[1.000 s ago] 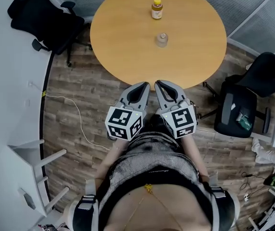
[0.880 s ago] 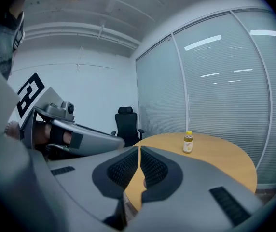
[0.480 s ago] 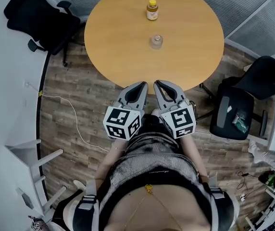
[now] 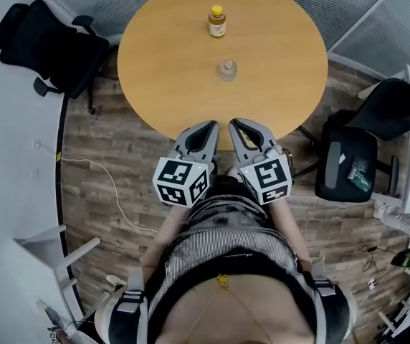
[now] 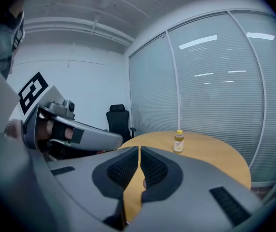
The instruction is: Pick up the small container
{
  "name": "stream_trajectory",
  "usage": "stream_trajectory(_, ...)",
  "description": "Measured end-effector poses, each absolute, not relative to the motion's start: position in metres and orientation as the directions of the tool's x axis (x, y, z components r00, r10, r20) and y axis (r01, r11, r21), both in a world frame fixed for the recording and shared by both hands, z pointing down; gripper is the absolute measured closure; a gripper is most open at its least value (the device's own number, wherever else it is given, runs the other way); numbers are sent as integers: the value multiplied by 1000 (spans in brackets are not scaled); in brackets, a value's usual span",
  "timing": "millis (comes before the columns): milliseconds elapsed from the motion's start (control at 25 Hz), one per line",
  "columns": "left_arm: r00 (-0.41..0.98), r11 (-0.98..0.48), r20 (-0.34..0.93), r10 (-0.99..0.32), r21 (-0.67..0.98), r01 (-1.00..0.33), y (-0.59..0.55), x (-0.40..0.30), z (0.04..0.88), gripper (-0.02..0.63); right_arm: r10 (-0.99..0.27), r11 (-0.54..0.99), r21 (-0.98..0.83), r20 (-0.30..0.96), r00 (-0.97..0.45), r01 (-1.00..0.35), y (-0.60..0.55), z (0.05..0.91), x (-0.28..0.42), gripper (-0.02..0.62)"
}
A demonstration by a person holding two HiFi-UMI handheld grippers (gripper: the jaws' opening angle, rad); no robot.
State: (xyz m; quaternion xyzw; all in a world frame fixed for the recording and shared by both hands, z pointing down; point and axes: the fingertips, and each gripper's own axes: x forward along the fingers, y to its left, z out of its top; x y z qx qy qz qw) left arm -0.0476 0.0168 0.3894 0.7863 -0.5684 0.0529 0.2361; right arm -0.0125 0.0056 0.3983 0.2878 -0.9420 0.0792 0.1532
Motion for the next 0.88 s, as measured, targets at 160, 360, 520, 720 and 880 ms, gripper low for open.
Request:
stream_trajectory(160,377,-276,341,-861,309,-910,-1,-58,385,586,-539,809,-54,330,-775,-585,-12,394,-26,568)
stream_trajectory(360,416,-308,356,-837,322,-895,-19,-74,390,587,-554,796,-51,341,-760,-603,-28,394,-46,568)
stream_trajectory(520,440,-332,357,-824,325,-885,-32,-84,391,586,-569,781,-48,356,-741,-623,-39,402,-55,568)
stream_trajectory(720,468,-360,360,-807,328,-873,-47,-96,394,586,-588,761,-52,368,-721,-647,-51,405,-66,568)
stream_trajectory(880,497,-388,361,-789,334,-859,-58,-101,396,586,-611,741,-42,372,-699,-670,-63,405,-71,568)
